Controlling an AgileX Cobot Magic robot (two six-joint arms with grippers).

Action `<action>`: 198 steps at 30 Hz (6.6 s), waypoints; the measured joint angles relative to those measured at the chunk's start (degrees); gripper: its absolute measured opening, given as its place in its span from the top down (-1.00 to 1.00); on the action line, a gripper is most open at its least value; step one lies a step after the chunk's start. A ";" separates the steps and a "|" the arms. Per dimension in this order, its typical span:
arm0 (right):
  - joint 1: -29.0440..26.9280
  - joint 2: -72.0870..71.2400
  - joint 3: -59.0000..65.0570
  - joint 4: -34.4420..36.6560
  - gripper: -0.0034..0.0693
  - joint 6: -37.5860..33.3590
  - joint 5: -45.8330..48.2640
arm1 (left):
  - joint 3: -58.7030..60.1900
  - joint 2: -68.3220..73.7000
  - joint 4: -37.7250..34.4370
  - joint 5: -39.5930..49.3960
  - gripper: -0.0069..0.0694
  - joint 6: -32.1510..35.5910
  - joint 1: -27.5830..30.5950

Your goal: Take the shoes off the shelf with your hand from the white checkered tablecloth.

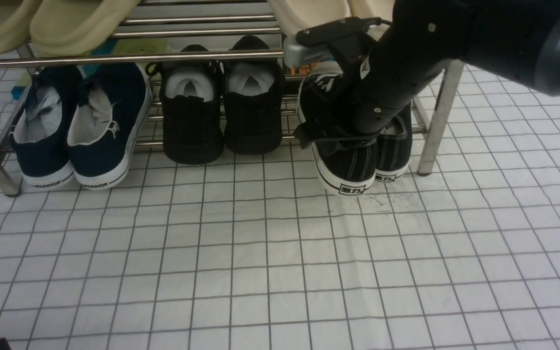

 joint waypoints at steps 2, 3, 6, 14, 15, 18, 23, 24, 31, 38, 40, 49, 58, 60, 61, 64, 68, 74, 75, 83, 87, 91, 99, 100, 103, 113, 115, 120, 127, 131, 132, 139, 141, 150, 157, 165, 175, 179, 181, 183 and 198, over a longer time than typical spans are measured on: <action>1.09 -1.62 0.00 0.00 0.89 -0.11 2.80 | 0.00 0.00 0.00 0.00 0.19 0.00 0.00; 1.24 -2.01 0.00 0.00 0.89 -0.11 3.60 | 0.00 0.00 0.00 0.00 0.19 0.00 0.00; 4.10 -5.48 0.00 0.00 0.89 0.12 12.91 | 0.00 0.00 0.00 0.00 0.19 0.00 0.00; 7.89 -10.65 0.11 -0.52 0.87 2.33 18.10 | 0.00 0.00 0.00 0.00 0.19 0.00 0.00; 8.76 -11.39 0.76 -1.11 0.87 2.63 17.98 | 0.00 0.00 0.00 0.00 0.19 0.00 0.00; 11.40 -13.39 3.83 -1.56 0.87 3.95 17.78 | 0.00 0.00 0.00 0.00 0.19 0.00 0.00; 17.00 -16.11 12.20 -0.95 0.87 8.12 17.67 | 0.00 0.00 0.05 0.00 0.19 0.00 0.00; 17.87 -16.34 13.96 -0.72 0.87 8.88 17.21 | 0.00 0.00 0.05 0.00 0.19 0.00 0.00; 19.45 -15.77 22.99 -2.43 0.86 15.41 4.51 | 0.00 0.00 0.16 0.00 0.19 0.00 0.00; 19.45 -11.37 24.65 -13.92 0.85 22.34 -6.70 | 0.00 0.00 0.40 0.00 0.19 0.00 0.00; 19.45 -9.65 24.65 -18.46 0.85 25.92 -9.40 | 0.00 0.00 0.52 0.00 0.19 0.00 0.00; 19.45 -3.52 24.65 -24.66 0.84 33.74 -11.70 | 0.00 0.00 0.63 0.00 0.19 0.00 0.00; 19.45 -1.52 24.69 -23.63 0.82 34.10 -16.09 | 0.00 0.00 0.63 0.00 0.19 0.00 0.00; 19.45 -0.92 24.69 -23.63 0.82 34.10 -16.62 | 0.00 0.00 0.63 0.00 0.19 0.00 0.00; 19.45 -0.48 24.69 -23.63 0.82 34.10 -16.76 | 0.00 0.00 0.63 0.00 0.19 0.00 0.00; 19.45 0.76 24.69 -23.33 0.80 34.10 -17.21 | 0.00 0.00 0.63 0.00 0.19 0.00 0.00; 19.45 1.04 24.69 -22.25 0.69 34.10 -18.28 | 0.00 0.00 0.63 0.00 0.19 0.00 0.00; 19.45 0.34 24.64 -22.13 0.10 34.05 -18.96 | 0.00 0.00 0.70 0.00 0.19 0.00 0.00; 19.45 0.26 24.64 -22.19 0.10 34.05 -18.85 | 0.00 0.00 0.70 0.00 0.19 0.00 0.00; 19.01 -3.64 16.25 -24.76 -0.29 28.29 -6.49 | 0.00 0.00 2.47 0.05 0.19 0.00 0.00; 17.19 -4.09 11.34 -26.71 -0.28 26.97 -3.47 | 0.00 0.00 3.58 0.10 0.19 0.00 0.00; 12.52 -4.09 7.72 -28.96 -0.28 26.56 -3.93 | 0.00 0.00 4.36 0.16 0.19 0.00 0.00; 0.08 -3.26 6.76 -28.69 -0.28 26.56 -11.26 | 0.00 0.00 4.70 0.22 0.19 0.00 0.00; -0.85 -2.72 6.76 -28.31 -0.28 26.56 -12.29 | 0.00 0.00 4.71 0.22 0.19 0.00 0.00; -2.25 -1.43 6.76 -27.85 -0.28 26.56 -13.53 | 0.00 0.00 4.76 0.22 0.19 0.00 0.00; -3.32 8.11 6.76 -27.98 -0.28 26.56 -18.84 | 0.00 0.00 4.88 0.22 0.19 0.00 0.00; -3.32 9.22 6.76 -28.63 -0.27 26.56 -19.48 | 0.00 0.00 4.88 0.22 0.19 0.00 0.00; -3.32 10.96 6.72 -30.09 -0.04 26.56 -20.04 | 0.00 0.00 4.93 0.22 0.19 0.00 0.00; -3.01 9.03 6.77 -30.00 0.88 26.93 -14.41 | 0.00 0.00 4.98 0.22 0.19 0.00 0.00; -1.73 4.95 6.94 -28.98 0.89 24.66 -7.86 | 0.00 0.00 4.98 0.22 0.19 0.00 0.00; -0.97 2.36 6.94 -28.42 0.89 23.40 -5.56 | 0.00 0.00 4.98 0.22 0.19 0.00 0.00; 0.07 -5.89 6.88 -22.17 0.89 17.11 7.02 | 0.00 0.00 4.98 0.22 0.19 0.00 0.00; 0.07 -7.89 6.88 -19.98 0.89 14.69 11.39 | 0.00 0.00 5.04 0.22 0.19 0.00 0.00; 0.07 -17.58 18.97 -13.61 0.89 11.64 15.14 | 0.00 0.00 5.03 0.27 0.19 0.00 0.00; 0.07 -22.86 31.92 -4.57 0.89 15.50 3.27 | 0.00 0.00 5.03 0.27 0.19 0.00 0.00; 0.07 -18.46 36.09 -0.34 0.88 16.10 -10.46 | 0.00 0.00 5.03 0.27 0.19 0.00 0.00; 0.07 -10.15 36.09 -0.03 0.87 18.78 -20.71 | 0.00 0.00 5.14 0.27 0.19 0.00 0.00; 0.07 -7.98 36.09 0.15 0.86 21.32 -21.73 | 0.00 0.00 5.19 0.27 0.19 0.00 0.00; 0.12 -7.70 36.09 0.20 0.85 22.15 -21.94 | 0.00 0.00 5.19 0.27 0.19 0.00 0.00; 0.12 -7.70 36.09 0.20 0.85 22.99 -21.94 | 0.00 0.00 5.19 0.27 0.19 0.00 0.00; 0.44 -7.92 36.09 -4.37 0.83 32.95 -21.10 | 0.00 0.00 5.19 0.27 0.19 0.00 0.00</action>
